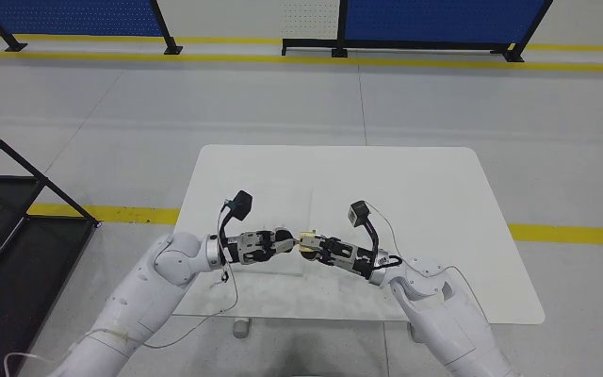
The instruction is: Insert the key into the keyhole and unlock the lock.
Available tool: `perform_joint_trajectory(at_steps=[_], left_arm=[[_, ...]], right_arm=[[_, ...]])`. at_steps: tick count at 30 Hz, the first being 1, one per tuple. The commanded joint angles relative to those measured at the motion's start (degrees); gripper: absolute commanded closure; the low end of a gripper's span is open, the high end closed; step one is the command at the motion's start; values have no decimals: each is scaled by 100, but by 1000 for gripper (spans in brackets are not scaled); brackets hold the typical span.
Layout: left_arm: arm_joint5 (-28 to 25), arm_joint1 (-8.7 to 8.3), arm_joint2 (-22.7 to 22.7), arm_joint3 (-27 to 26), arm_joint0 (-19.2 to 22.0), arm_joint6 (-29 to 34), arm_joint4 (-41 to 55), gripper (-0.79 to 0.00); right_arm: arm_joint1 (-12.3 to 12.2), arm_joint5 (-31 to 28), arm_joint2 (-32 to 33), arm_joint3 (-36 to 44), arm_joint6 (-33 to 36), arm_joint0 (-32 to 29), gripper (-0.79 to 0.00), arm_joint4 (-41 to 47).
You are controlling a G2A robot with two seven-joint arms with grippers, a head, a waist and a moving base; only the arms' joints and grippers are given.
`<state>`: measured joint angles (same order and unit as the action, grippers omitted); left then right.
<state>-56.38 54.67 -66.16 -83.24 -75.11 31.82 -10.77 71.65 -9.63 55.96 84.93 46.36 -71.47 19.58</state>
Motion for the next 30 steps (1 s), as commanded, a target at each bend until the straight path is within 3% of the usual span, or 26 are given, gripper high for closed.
perform_joint_trajectory(at_steps=[1, 30], left_arm=[[-45, 4, -13, -8, -24, -113, -139, 0], [-162, -3, -127, -271, -247, -1399, -1725, 0]], right_arm=[[0, 0, 0, 0, 0, 0, 0, 0], [0, 0, 0, 0, 0, 0, 0, 0]])
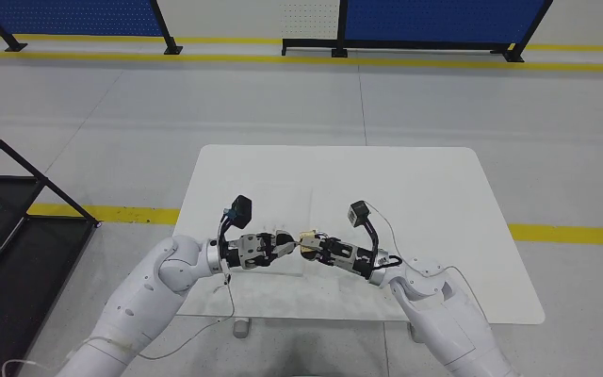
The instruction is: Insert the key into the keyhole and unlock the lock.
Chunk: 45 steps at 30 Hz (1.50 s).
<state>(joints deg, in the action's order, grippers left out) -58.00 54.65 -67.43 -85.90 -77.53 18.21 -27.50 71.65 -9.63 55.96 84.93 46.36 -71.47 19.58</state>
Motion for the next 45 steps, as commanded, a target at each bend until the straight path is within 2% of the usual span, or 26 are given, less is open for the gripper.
perform_joint_trajectory(at_steps=[1, 45], left_arm=[[0, -3, -8, -14, -4, -74, -126, 0], [25, 37, -217, -312, -337, -2397, -3030, 0]], right_arm=[[0, 0, 0, 0, 0, 0, 0, 0], [0, 0, 0, 0, 0, 0, 0, 0]])
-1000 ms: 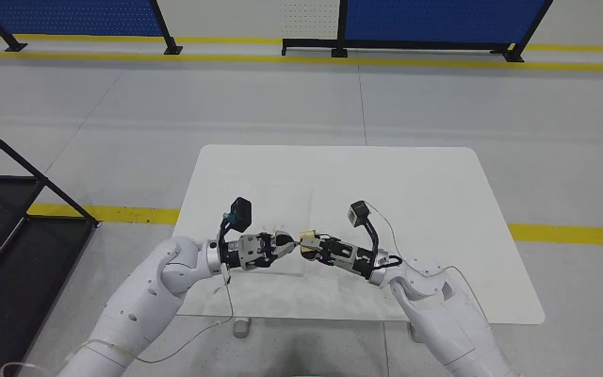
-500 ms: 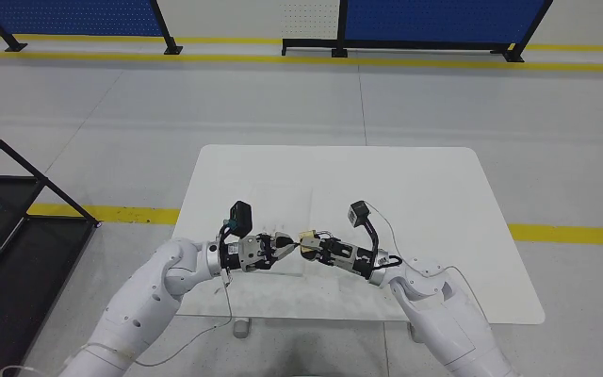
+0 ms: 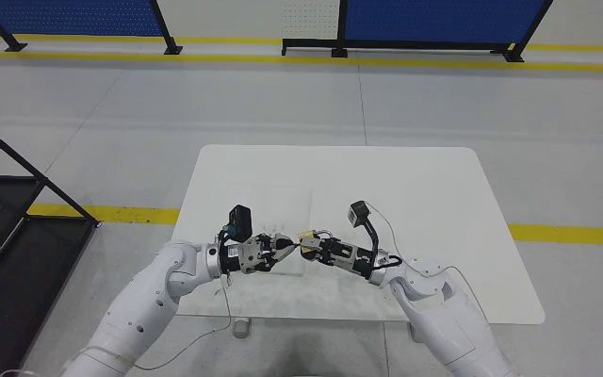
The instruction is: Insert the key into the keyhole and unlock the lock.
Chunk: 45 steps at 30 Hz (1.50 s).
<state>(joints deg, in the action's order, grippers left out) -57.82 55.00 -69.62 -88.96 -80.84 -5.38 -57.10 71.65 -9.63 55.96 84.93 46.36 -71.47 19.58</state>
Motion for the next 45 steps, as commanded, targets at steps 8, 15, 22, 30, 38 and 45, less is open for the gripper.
perform_joint_trajectory(at_steps=[8, 15, 22, 30, 38, 45], left_arm=[[62, 21, -17, -23, -38, -351, -431, 0], [76, 34, -27, -5, -49, -543, -596, 0], [80, 42, -24, 25, -49, -547, -623, -305], [105, 11, -272, 113, -86, -596, -549, -785], [93, -68, -782, 195, -285, -731, -513, -785], [225, -118, -1218, 198, -450, -863, -504, -785]], right_arm=[[0, 0, 0, 0, 0, 0, 0, 0], [0, 0, 0, 0, 0, 0, 0, 0], [0, 0, 0, 0, 0, 0, 0, 0], [0, 0, 0, 0, 0, 0, 0, 0], [0, 0, 0, 0, 0, 0, 0, 0], [0, 0, 0, 0, 0, 0, 0, 0]])
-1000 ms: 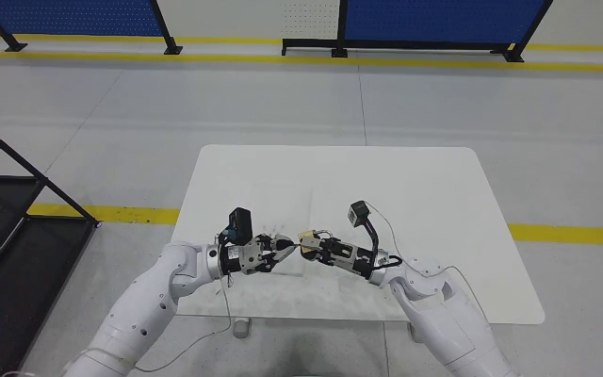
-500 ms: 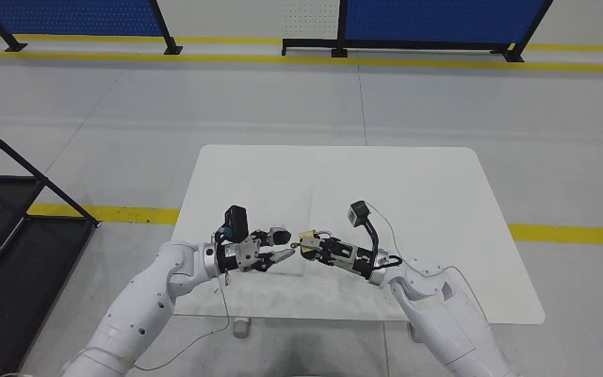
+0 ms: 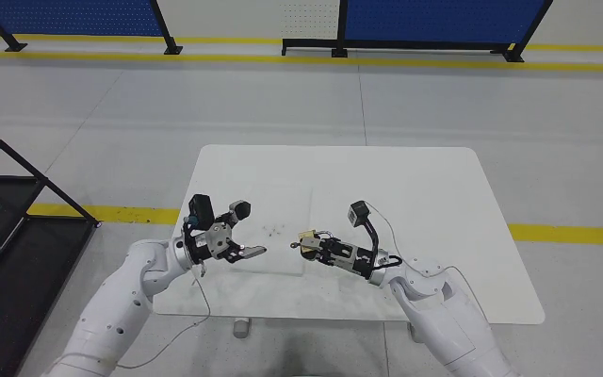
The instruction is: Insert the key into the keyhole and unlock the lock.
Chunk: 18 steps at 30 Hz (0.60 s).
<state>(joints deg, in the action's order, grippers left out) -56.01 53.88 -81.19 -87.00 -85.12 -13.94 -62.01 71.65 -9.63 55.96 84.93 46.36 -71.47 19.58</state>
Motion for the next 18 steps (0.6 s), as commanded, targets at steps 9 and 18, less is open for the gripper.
perform_joint_trajectory(at_steps=[9, 18], left_arm=[[77, -10, -105, 3, -45, -9, -2, -785], [77, -10, -105, 3, -45, -9, -2, -785]], right_arm=[[0, 0, 0, 0, 0, 0, 0, 0], [-56, 246, 155, 10, -484, -109, 0, -569]])
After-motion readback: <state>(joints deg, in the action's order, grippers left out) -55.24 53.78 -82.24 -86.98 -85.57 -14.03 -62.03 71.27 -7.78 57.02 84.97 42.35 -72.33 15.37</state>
